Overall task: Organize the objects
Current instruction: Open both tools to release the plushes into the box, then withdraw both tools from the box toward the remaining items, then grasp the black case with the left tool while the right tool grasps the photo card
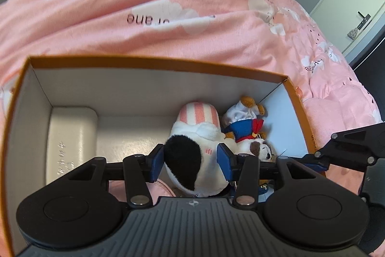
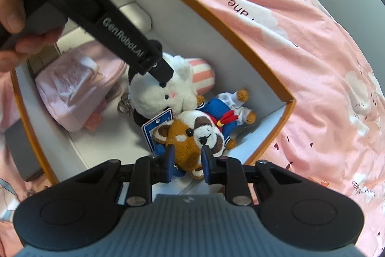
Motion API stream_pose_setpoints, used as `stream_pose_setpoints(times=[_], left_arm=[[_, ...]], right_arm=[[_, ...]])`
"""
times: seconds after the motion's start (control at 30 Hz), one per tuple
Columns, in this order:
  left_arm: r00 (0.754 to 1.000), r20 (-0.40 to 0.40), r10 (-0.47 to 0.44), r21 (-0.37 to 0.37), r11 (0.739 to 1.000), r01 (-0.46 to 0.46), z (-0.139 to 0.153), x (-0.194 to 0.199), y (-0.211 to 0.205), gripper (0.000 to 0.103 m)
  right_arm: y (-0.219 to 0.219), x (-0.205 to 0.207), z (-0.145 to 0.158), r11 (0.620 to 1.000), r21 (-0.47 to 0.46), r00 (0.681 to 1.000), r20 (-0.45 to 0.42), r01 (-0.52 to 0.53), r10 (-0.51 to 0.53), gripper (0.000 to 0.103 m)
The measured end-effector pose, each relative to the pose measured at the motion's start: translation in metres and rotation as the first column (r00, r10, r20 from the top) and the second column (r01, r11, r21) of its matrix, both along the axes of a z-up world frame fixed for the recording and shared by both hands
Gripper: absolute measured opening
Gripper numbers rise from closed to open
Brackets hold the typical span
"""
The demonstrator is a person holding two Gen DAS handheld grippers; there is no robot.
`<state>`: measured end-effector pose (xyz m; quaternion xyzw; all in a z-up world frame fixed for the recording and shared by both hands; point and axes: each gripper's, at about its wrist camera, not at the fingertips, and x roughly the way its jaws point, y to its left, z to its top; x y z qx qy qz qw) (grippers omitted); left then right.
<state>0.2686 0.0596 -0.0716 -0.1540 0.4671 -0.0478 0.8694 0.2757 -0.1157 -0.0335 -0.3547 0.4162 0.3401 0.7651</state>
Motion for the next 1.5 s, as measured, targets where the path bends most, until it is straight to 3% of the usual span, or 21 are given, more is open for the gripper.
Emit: stream_pose_setpoints(times=[0.17, 0.27, 0.33, 0.4, 0.6, 0.73, 0.87, 1.03, 1.13, 1.27, 1.5], left_arm=[[0.996, 0.083, -0.018, 0.051, 0.999, 0.014, 0.026, -0.022, -0.003, 0.057], [0.988, 0.149, -0.049, 0.079, 0.996, 0.037, 0.049, -0.046, -0.005, 0.059], [0.979, 0.194, -0.057, 0.078, 0.996, 0.043, 0.065, -0.067, -0.004, 0.064], [0.969, 0.237, -0.069, 0.073, 0.996, 0.053, 0.079, -0.091, -0.004, 0.068], [0.966, 0.248, -0.072, 0.053, 0.997, 0.060, 0.087, -0.151, -0.006, 0.072], [0.977, 0.212, -0.020, -0.025, 0.999, 0.026, 0.074, -0.174, -0.003, 0.072], [0.992, 0.126, 0.014, -0.087, 0.996, -0.003, 0.046, -0.183, 0.002, 0.072], [0.996, -0.035, 0.081, -0.145, 0.986, -0.086, 0.003, -0.178, 0.017, 0.071], [0.991, -0.070, 0.117, -0.168, 0.977, -0.127, -0.010, -0.175, 0.026, 0.072], [0.982, -0.120, 0.144, -0.193, 0.967, -0.166, -0.025, -0.172, 0.032, 0.076], [0.965, -0.197, 0.171, -0.267, 0.938, -0.221, -0.050, -0.165, 0.039, 0.079]], right_arm=[[-0.004, -0.005, 0.009, 0.998, 0.057, 0.999, 0.024, 0.029, -0.030, 0.023], [-0.013, -0.018, 0.026, 0.986, 0.154, 0.997, 0.050, 0.058, -0.066, 0.025], [-0.022, -0.029, 0.038, 0.968, 0.237, 0.993, 0.054, 0.085, -0.100, 0.028], [-0.030, -0.040, 0.050, 0.944, 0.304, 0.988, 0.043, 0.128, -0.148, 0.039], [-0.048, -0.084, 0.064, 0.854, 0.463, 0.970, -0.064, 0.239, -0.236, 0.040], [-0.057, -0.108, 0.055, 0.790, 0.523, 0.947, -0.155, 0.320, -0.281, 0.050], [-0.061, -0.120, 0.027, 0.746, 0.513, 0.903, -0.303, 0.425, -0.305, 0.051], [-0.060, -0.121, -0.019, 0.735, 0.408, 0.825, -0.426, 0.542, -0.372, 0.051], [-0.061, -0.118, -0.038, 0.724, 0.364, 0.782, -0.485, 0.587, -0.391, 0.052], [-0.060, -0.112, -0.054, 0.711, 0.335, 0.744, -0.543, 0.618, -0.391, 0.058], [-0.056, -0.104, -0.077, 0.706, 0.290, 0.695, -0.606, 0.646, -0.387, 0.057]])
